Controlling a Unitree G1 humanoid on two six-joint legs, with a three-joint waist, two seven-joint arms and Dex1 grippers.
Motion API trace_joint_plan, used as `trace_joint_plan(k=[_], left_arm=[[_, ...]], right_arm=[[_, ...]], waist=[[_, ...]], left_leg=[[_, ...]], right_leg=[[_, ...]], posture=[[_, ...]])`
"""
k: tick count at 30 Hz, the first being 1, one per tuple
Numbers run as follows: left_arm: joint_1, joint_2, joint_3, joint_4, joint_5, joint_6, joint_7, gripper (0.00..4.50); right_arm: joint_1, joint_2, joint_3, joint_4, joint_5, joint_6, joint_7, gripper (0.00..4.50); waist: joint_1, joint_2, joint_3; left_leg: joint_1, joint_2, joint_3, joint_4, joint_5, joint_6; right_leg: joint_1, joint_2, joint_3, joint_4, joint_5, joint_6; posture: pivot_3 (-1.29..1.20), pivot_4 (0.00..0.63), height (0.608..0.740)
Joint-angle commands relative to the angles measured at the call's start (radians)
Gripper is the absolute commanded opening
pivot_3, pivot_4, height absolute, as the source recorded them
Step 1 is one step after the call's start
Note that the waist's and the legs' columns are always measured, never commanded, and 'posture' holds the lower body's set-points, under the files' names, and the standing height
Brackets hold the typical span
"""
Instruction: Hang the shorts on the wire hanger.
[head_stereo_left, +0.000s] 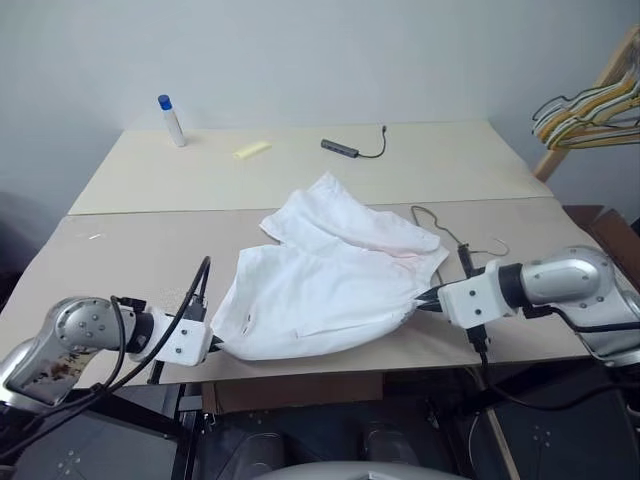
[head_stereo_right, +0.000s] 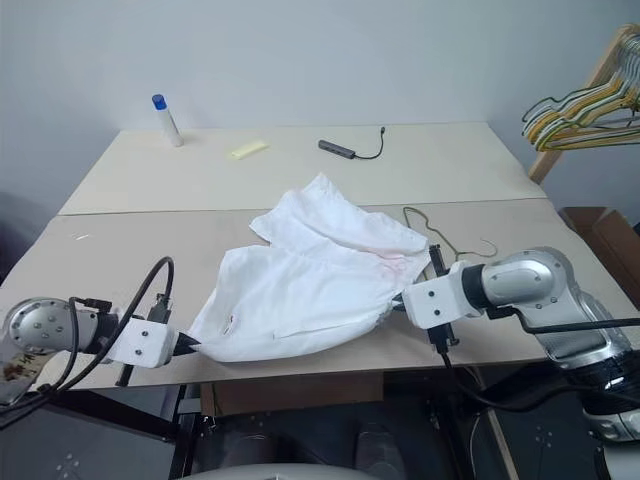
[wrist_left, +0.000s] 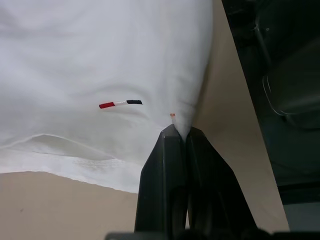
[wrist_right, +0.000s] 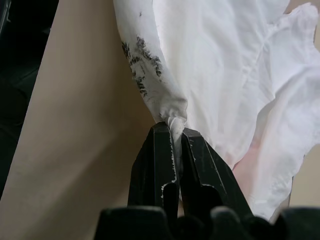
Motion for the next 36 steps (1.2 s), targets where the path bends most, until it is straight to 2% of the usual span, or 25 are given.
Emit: trace_joint_plan(k=[1,3,7,11,13,15,17,20,23,27,29,32,36], left_arm=[[-0.009,-0.022,0.026,-0.035,-0.018,0.022,0.02,0.02],[-0.075,-0.062,0.019,-0.001,-0.004,0.041,0.046,0.02],[-0.489,-0.258,0.003,0.239,0.054,0.216,0.213,0.02],[-1.05,-0.439,-0.015,0.817,0.194,0.227,0.535,0.02],[-1.283,-0.477,-0.038,1.107,0.273,0.147,0.74,0.02],[-1.471,-0.502,-0.034,1.315,0.311,0.107,0.946,0.02],[-1.619,-0.508,-0.014,1.428,0.33,0.053,1.146,0.02],[-1.727,-0.504,-0.003,1.481,0.343,-0.059,1.272,0.02],[-1.735,-0.503,-0.017,1.48,0.353,-0.182,1.243,0.02],[-1.607,-0.498,-0.048,1.439,0.36,-0.331,1.105,0.02],[-1.489,-0.497,-0.045,1.38,0.32,-0.388,0.966,0.02],[-1.257,-0.461,-0.062,1.2,0.268,-0.449,0.748,0.02],[-0.849,-0.4,-0.04,0.735,0.116,-0.231,0.497,0.02]], right_arm=[[-0.024,0.002,-0.013,0.023,-0.002,-0.028,0.002,0.0],[-0.075,0.034,-0.008,0.078,-0.02,-0.039,-0.028,0.0],[-0.413,0.231,0.015,0.42,-0.181,-0.046,-0.282,0.0],[-0.89,0.436,0.067,0.991,-0.358,-0.014,-0.67,0.0],[-1.079,0.518,0.069,1.227,-0.391,-0.005,-0.873,0.0],[-1.209,0.575,0.049,1.379,-0.399,-0.021,-1.088,0.0],[-1.298,0.607,0.006,1.459,-0.38,-0.063,-1.297,0.0],[-1.349,0.616,-0.049,1.497,-0.351,-0.176,-1.475,0.0],[-1.333,0.606,-0.08,1.507,-0.344,-0.276,-1.544,0.0],[-1.239,0.593,-0.076,1.521,-0.345,-0.338,-1.462,0.0],[-1.165,0.58,-0.067,1.518,-0.343,-0.398,-1.344,0.0],[-1.05,0.565,-0.063,1.512,-0.319,-0.456,-1.112,0.0],[-0.883,0.53,-0.029,1.488,-0.322,-0.573,-0.826,0.0]], waist=[[0.001,0.0,0.0],[0.003,0.0,0.0],[0.007,-0.001,0.001],[-0.006,-0.002,0.002],[-0.013,-0.001,0.001],[-0.024,-0.002,0.001],[-0.03,-0.002,0.001],[-0.033,-0.002,0.001],[-0.032,-0.002,0.001],[-0.031,-0.002,0.001],[-0.033,-0.002,0.001],[-0.042,-0.001,0.001],[-0.063,-0.001,0.001]], left_leg=[[0.0,0.0,0.0,0.0,0.0,0.0],[0.0,0.0,0.001,0.0,0.0,0.0],[0.001,-0.001,-0.001,0.001,0.006,0.0],[-0.002,-0.003,-0.003,-0.002,0.01,-0.004],[-0.006,-0.003,-0.005,-0.003,0.015,-0.012],[-0.015,-0.004,-0.005,-0.008,0.015,-0.015],[-0.019,-0.008,-0.005,-0.018,0.016,-0.017],[-0.029,-0.009,-0.005,-0.021,0.013,-0.019],[-0.037,-0.011,-0.006,-0.021,0.013,-0.019],[-0.033,-0.012,-0.006,-0.02,0.013,-0.019],[-0.02,-0.012,-0.005,-0.019,0.013,-0.018],[-0.007,-0.013,-0.005,-0.019,0.011,-0.013],[-0.003,-0.011,-0.005,-0.016,0.012,-0.013]], right_leg=[[0.0,0.0,0.0,0.0,0.0,0.0],[0.0,0.0,0.0,0.0,0.0,0.0],[0.002,0.001,0.0,-0.001,0.003,0.003],[0.0,0.002,0.0,-0.003,0.01,-0.001],[-0.004,0.002,-0.002,-0.002,0.009,-0.001],[-0.014,0.001,-0.002,-0.002,0.008,0.0],[-0.021,-0.003,-0.001,-0.005,0.008,0.001],[-0.033,-0.005,-0.002,-0.006,0.006,0.002],[-0.039,-0.007,-0.004,-0.006,0.005,0.003],[-0.03,-0.008,-0.005,-0.012,0.003,0.008],[-0.016,-0.008,-0.005,-0.012,0.003,0.007],[-0.004,-0.008,-0.003,-0.012,0.005,0.007],[-0.002,-0.007,-0.001,-0.003,0.006,0.007]], posture=[[0.03,0.0,0.74],[0.03,0.0,0.74],[0.02,0.0,0.74],[0.03,0.0,0.74],[0.04,0.0,0.74],[0.05,0.0,0.74],[0.05,0.0,0.74],[0.06,0.0,0.74],[0.07,0.0,0.74],[0.07,0.0,0.74],[0.07,0.0,0.74],[0.08,0.0,0.74],[0.08,0.0,0.74]])
